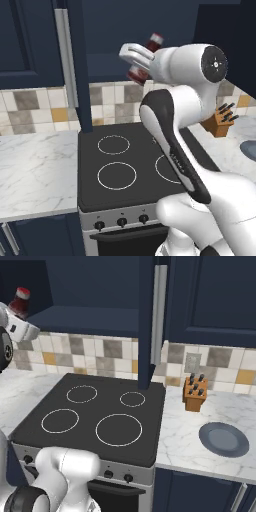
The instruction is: Move the hot dog bun to the plate on the dining table and place the condiment next to that plate. Then navigate to the fridge and take the sausage and place it on the plate as well.
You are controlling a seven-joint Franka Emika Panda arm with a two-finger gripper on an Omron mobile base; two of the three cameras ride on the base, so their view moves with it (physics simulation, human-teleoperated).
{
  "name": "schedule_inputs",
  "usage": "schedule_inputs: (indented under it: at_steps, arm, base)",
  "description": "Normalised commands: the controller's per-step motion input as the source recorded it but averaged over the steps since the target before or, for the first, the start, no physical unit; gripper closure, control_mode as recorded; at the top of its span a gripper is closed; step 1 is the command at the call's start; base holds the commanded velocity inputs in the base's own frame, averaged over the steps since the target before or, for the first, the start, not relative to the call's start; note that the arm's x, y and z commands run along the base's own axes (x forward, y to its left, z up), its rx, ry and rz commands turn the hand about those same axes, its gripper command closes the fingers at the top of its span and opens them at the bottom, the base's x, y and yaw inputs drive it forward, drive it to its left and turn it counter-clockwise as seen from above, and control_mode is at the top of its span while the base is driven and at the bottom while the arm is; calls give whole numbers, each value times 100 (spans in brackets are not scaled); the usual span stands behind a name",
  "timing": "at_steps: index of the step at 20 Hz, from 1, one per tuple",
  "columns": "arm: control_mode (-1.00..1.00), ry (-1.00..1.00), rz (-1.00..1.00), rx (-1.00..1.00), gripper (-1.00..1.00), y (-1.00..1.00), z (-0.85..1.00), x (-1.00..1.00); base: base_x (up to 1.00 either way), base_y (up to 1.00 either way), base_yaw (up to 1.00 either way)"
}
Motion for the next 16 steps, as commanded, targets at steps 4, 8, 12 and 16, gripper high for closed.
schedule_inputs:
  at_steps: [4,8,12,16]
  arm:
    - [-100,-8,39,-7,100,-13,0,-61]
    - [-100,-25,41,-3,100,-46,7,-48]
    - [-100,-11,30,-2,100,-16,0,-47]
    - [-100,-11,17,-7,100,0,0,-70]
  base:
    - [0,0,0]
    - [0,0,0]
    - [0,0,0]
    - [0,0,0]
